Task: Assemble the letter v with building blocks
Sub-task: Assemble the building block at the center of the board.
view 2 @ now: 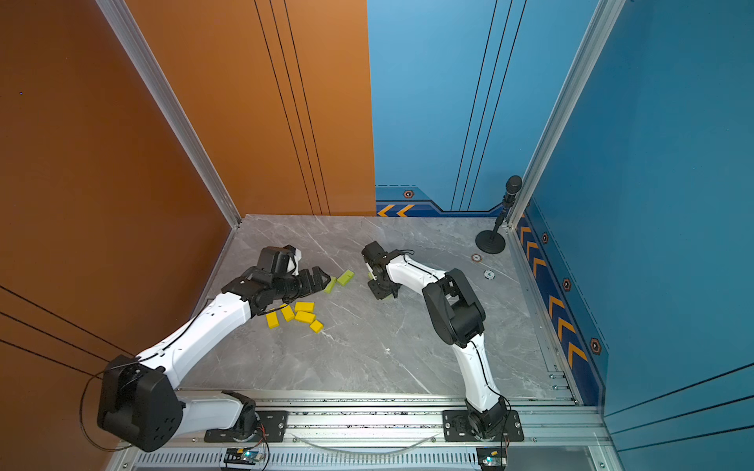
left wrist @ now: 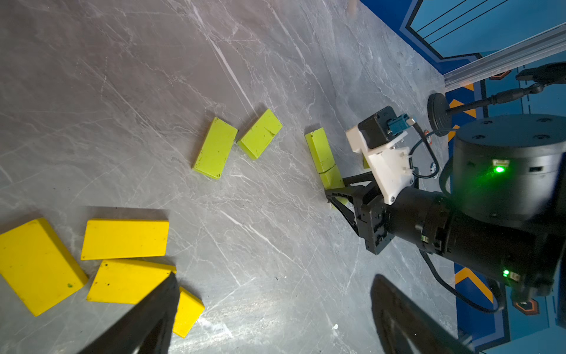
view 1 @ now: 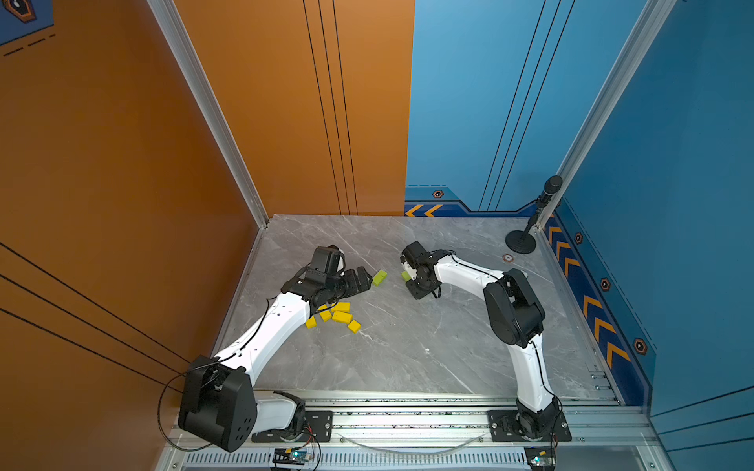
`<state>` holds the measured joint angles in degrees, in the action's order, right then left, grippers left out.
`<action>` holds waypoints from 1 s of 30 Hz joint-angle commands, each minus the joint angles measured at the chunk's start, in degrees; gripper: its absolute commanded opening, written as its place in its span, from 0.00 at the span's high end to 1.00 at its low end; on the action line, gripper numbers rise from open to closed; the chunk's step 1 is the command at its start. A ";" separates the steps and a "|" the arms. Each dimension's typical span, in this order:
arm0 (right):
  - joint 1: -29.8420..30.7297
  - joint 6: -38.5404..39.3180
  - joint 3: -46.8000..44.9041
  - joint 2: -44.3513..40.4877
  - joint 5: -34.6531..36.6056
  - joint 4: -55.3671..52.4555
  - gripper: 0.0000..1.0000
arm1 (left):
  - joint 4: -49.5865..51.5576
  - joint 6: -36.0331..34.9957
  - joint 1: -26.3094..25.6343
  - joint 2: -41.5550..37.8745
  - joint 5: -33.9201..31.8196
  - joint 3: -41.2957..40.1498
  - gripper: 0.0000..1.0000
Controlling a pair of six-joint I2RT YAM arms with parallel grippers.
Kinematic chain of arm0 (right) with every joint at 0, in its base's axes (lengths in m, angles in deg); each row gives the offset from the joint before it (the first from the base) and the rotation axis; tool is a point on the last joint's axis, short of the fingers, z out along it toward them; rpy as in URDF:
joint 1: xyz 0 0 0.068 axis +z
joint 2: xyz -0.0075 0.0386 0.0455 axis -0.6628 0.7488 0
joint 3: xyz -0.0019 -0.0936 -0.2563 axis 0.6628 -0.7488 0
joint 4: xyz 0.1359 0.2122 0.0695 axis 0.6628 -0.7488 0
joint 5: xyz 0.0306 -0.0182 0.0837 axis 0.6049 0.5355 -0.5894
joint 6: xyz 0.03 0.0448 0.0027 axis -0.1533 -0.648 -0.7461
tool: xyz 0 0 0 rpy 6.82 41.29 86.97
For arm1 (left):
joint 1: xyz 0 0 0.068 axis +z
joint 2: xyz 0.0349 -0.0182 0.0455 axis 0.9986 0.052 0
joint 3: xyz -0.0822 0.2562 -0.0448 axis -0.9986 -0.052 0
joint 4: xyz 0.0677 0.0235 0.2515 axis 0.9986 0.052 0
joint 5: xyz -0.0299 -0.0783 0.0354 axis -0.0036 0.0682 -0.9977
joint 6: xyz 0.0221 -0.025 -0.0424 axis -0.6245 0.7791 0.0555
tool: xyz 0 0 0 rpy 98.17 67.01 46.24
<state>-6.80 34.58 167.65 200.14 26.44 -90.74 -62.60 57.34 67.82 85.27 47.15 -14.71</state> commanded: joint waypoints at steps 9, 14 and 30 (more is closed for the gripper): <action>0.41 -0.02 0.74 1.28 -0.07 -2.47 0.66 | 1.35 -0.58 -0.52 0.53 -0.64 1.54 0.02; 0.44 -0.50 0.72 0.87 -0.45 -2.02 0.66 | 1.29 -0.71 -0.57 0.52 -0.74 1.56 0.02; 0.39 -1.77 0.33 0.15 -2.01 -1.09 0.66 | 1.40 -0.87 -0.53 0.48 -0.89 1.35 0.02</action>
<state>-6.73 33.95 167.69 200.14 25.74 -90.67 -62.58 57.34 67.82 85.38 47.15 -14.71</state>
